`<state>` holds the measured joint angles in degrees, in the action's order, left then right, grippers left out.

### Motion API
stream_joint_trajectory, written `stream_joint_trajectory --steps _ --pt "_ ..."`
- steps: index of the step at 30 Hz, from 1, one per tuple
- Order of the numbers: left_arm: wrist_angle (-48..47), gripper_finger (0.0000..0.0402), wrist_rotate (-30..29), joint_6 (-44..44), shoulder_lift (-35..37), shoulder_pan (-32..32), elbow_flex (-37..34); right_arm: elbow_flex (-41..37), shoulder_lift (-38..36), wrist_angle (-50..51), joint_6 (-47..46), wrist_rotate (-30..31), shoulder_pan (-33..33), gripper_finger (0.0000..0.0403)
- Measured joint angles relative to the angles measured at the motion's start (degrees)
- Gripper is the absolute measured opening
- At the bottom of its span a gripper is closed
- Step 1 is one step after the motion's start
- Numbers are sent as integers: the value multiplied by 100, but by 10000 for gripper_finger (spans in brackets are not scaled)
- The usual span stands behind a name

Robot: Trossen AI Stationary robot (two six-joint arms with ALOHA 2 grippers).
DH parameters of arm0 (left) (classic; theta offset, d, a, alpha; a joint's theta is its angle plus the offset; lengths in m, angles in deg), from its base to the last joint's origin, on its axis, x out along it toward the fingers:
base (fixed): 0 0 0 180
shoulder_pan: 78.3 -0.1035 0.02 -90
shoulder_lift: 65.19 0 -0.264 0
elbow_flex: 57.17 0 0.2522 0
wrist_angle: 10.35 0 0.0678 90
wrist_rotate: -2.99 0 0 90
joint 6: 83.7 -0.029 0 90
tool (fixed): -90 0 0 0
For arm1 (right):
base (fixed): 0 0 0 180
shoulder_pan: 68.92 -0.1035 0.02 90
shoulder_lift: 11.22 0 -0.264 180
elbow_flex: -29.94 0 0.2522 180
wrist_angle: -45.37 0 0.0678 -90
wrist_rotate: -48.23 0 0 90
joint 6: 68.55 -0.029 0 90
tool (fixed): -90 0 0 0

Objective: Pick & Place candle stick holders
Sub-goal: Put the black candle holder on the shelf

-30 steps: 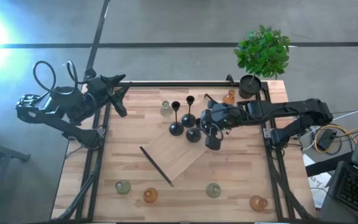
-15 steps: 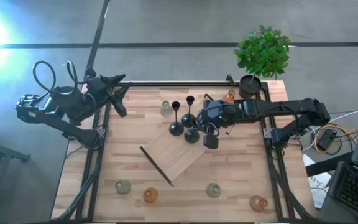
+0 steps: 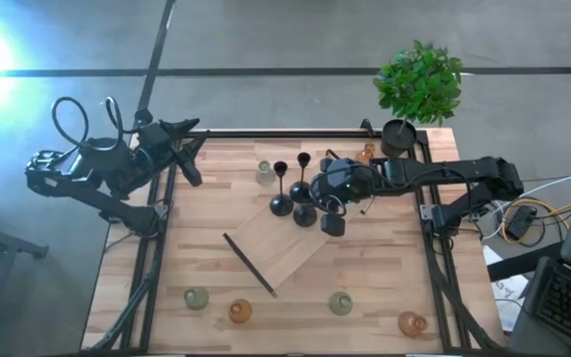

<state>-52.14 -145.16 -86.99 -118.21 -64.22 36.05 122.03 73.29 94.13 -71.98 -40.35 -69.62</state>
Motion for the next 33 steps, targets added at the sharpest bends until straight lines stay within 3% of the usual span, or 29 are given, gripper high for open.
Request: stream_joint_trajectory --steps 33 --pt "-2 163 0 2 2 -1 0 -11 0 -25 60 -24 75 16"
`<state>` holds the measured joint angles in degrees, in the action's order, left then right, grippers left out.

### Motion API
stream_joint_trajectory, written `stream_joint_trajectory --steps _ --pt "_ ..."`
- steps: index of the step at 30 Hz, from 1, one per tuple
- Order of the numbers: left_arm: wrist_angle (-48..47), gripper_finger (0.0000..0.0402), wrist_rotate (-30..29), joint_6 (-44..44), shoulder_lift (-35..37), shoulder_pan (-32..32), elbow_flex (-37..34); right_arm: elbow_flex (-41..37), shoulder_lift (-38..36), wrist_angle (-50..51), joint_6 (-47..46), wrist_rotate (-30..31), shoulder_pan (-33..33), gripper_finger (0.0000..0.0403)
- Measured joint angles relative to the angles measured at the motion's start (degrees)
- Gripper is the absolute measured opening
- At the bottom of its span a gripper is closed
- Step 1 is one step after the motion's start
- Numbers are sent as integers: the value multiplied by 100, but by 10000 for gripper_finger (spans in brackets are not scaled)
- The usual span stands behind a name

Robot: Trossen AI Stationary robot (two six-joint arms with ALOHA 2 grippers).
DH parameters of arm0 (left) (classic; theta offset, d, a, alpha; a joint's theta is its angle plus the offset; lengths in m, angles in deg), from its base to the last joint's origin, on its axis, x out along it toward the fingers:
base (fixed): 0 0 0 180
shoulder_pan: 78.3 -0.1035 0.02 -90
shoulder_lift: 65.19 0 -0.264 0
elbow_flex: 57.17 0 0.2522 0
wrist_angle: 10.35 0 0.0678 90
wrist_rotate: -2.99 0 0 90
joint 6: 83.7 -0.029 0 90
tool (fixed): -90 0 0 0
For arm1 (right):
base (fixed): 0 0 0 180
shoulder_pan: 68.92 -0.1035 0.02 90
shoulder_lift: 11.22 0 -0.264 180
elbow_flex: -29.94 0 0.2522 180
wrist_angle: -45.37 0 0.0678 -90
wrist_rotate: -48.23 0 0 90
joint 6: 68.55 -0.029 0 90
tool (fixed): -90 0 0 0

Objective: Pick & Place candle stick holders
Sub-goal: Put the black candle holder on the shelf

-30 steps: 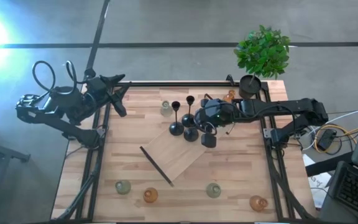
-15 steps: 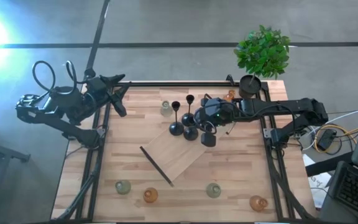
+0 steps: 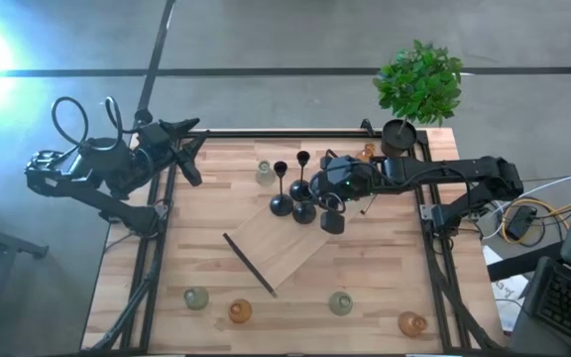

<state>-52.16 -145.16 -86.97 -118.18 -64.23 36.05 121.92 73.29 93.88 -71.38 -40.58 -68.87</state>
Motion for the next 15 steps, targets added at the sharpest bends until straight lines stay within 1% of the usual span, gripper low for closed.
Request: stream_joint_trajectory --steps 10,15 --pt "-1 163 0 0 0 -1 0 -2 0 13 -17 4 0 58" --pt "-1 163 0 0 0 0 0 -2 0 13 -61 23 0 89"
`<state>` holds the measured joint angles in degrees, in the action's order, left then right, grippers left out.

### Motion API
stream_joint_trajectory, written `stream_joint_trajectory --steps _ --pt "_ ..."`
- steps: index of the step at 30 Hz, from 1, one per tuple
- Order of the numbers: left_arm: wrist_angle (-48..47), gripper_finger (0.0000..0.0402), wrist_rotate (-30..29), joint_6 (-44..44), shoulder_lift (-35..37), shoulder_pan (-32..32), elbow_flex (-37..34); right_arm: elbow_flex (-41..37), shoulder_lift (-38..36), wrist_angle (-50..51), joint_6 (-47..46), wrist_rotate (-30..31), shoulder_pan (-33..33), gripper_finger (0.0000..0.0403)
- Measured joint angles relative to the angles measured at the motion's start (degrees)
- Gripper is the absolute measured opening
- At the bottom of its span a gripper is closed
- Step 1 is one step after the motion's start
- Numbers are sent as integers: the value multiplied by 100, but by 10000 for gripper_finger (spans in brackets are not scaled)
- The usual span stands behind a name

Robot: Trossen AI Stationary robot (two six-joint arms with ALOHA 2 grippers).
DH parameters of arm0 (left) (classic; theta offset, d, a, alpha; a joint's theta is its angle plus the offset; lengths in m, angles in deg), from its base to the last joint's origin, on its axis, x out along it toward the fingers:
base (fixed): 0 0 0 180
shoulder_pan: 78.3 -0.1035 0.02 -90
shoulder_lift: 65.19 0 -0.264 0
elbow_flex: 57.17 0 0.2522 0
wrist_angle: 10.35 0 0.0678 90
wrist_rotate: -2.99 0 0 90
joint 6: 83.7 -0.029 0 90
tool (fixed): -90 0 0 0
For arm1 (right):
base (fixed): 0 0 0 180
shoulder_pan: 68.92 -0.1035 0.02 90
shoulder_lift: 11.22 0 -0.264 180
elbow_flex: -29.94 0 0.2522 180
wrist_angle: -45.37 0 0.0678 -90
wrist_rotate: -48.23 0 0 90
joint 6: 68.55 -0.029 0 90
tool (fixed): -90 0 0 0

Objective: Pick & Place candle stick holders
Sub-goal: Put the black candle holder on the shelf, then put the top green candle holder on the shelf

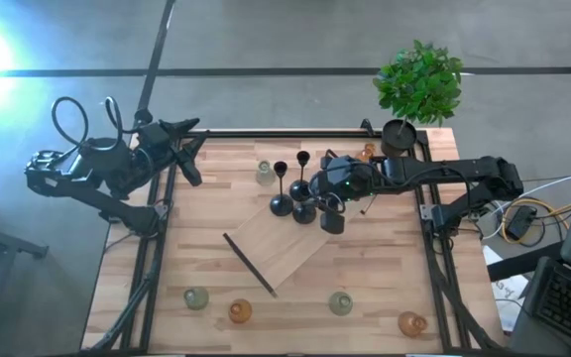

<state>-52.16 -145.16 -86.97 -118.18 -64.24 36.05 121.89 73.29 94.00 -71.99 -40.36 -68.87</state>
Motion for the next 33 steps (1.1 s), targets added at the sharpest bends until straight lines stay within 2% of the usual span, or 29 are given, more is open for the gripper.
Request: stream_joint_trajectory --steps 8,14,27,33 --pt "0 163 0 -54 0 0 0 0 0 177 -66 6 0 146" --pt "0 163 0 -57 0 0 0 0 -89 493 -66 8 0 170" --pt "-4 163 0 -85 24 0 0 0 -441 1914 -501 21 -4 171" --pt "-4 163 0 -90 55 1 0 0 -800 2750 -809 23 -18 152"
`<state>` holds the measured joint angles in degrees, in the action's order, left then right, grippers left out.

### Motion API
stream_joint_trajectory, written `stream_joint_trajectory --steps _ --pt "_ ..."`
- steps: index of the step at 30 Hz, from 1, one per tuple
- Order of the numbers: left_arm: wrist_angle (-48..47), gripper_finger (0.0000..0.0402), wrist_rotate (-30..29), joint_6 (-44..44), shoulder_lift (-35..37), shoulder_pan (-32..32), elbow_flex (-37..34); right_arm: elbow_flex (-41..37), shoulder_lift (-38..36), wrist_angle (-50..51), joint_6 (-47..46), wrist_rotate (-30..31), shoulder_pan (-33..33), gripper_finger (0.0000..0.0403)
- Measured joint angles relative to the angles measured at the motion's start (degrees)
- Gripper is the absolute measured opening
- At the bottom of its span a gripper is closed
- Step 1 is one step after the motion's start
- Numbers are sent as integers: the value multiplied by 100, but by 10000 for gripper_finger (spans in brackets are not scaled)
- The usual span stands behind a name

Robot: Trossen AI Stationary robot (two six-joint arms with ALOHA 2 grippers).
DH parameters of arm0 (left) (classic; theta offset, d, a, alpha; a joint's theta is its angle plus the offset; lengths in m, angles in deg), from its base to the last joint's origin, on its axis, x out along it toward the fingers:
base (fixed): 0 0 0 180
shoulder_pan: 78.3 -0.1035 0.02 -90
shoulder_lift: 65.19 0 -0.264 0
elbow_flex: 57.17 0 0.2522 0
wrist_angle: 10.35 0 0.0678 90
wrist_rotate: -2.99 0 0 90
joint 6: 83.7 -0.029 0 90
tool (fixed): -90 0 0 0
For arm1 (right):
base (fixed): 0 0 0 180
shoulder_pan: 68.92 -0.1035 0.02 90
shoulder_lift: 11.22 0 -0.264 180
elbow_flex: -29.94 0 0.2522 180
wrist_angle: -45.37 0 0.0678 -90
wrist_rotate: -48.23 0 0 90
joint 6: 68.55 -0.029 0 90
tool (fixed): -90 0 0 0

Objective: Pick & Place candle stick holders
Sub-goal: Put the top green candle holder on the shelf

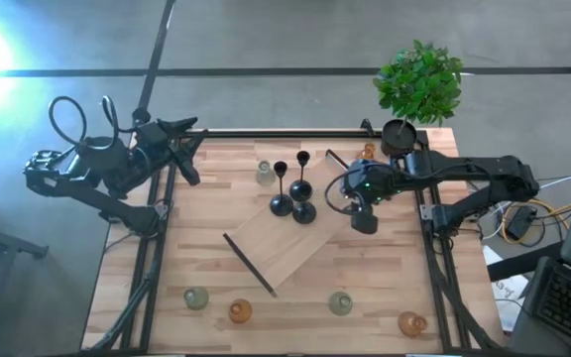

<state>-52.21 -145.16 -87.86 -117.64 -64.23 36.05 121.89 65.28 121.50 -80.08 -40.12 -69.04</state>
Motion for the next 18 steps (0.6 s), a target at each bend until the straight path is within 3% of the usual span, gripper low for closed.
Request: stream_joint_trajectory --steps 6,15,18 --pt "-9 163 -1 0 0 -1 0 0 -611 530 -501 -13 -78 109" --pt "-21 163 0 2 11 1 0 0 -1712 607 -1345 -5 -352 22" --pt "-36 163 0 2 11 -1 0 0 -2025 607 -1532 34 -473 10"
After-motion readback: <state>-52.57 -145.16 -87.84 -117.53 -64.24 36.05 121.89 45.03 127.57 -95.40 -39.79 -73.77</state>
